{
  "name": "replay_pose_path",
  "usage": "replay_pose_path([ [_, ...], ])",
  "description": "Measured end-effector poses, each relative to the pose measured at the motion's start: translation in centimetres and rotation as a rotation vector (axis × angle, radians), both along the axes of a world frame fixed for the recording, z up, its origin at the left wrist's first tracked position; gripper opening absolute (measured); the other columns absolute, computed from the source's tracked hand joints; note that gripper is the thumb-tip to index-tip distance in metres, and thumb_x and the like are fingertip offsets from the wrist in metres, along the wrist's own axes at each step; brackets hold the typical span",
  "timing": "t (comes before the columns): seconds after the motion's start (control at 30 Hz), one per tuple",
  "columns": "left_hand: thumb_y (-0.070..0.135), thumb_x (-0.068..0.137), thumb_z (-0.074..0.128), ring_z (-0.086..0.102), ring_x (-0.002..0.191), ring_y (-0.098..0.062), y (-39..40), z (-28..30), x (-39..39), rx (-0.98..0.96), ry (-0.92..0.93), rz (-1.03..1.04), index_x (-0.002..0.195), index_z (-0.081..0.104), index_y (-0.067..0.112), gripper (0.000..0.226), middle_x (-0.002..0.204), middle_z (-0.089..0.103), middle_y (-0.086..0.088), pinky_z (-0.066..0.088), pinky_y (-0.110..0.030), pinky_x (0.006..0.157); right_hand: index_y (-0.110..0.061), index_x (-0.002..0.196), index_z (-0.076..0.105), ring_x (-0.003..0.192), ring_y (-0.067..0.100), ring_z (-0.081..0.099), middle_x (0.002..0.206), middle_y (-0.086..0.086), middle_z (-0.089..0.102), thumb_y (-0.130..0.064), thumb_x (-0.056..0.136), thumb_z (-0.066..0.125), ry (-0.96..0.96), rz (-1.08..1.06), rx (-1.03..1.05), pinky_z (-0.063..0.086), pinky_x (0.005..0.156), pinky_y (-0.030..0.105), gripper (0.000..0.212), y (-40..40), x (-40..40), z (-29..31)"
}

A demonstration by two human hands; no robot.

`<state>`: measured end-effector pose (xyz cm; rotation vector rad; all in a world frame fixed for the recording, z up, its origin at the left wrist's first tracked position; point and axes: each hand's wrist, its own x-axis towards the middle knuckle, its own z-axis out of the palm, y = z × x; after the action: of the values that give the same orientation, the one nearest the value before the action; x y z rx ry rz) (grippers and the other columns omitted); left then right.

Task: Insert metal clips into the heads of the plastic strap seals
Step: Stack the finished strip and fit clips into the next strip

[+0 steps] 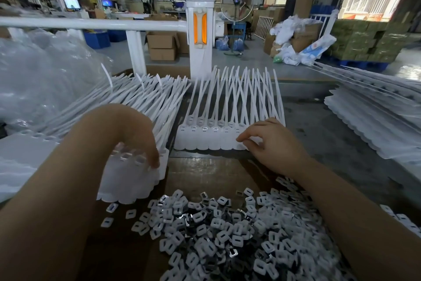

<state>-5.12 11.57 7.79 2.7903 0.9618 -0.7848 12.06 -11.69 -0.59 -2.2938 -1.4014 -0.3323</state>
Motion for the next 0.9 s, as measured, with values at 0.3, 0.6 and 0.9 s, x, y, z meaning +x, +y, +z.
replay_pose_path([
  [0.3,0.057,0.087,0.056,0.054,0.072,-0.018,2.5,1.9,-0.9,0.096,-0.638,0.129,0.073,0.059,0.017,0.042,0.081,0.059,-0.005,0.041,-0.031,0.070,-0.035,0.105,0.071,0.099,0.005,0.046,0.105,-0.017,0.067,-0.026,0.095,0.058,0.026,0.014,0.038,0.032,0.078,0.022,0.019,0.2,-0.5,0.4],
  [0.6,0.065,0.086,0.054,0.064,0.075,-0.021,-4.6,2.2,1.2,-0.361,-1.034,0.194,0.084,0.069,0.013,0.054,0.083,0.069,-0.007,0.040,-0.027,0.061,-0.039,0.085,0.074,0.068,0.009,0.066,0.078,-0.009,0.074,-0.040,0.095,0.057,0.626,0.129,0.155,0.050,0.068,0.024,0.020,0.0,-1.9,2.1],
  [0.9,0.045,0.090,0.062,0.059,0.061,-0.016,-7.7,-2.0,3.8,-0.467,-0.894,0.093,0.080,0.072,0.018,0.031,0.080,0.071,-0.010,0.045,-0.022,0.055,-0.023,0.095,0.077,0.076,0.021,0.068,0.094,0.009,0.075,-0.068,0.088,0.044,1.150,0.143,0.197,0.050,0.064,0.030,0.056,-0.6,-1.6,2.6],
])
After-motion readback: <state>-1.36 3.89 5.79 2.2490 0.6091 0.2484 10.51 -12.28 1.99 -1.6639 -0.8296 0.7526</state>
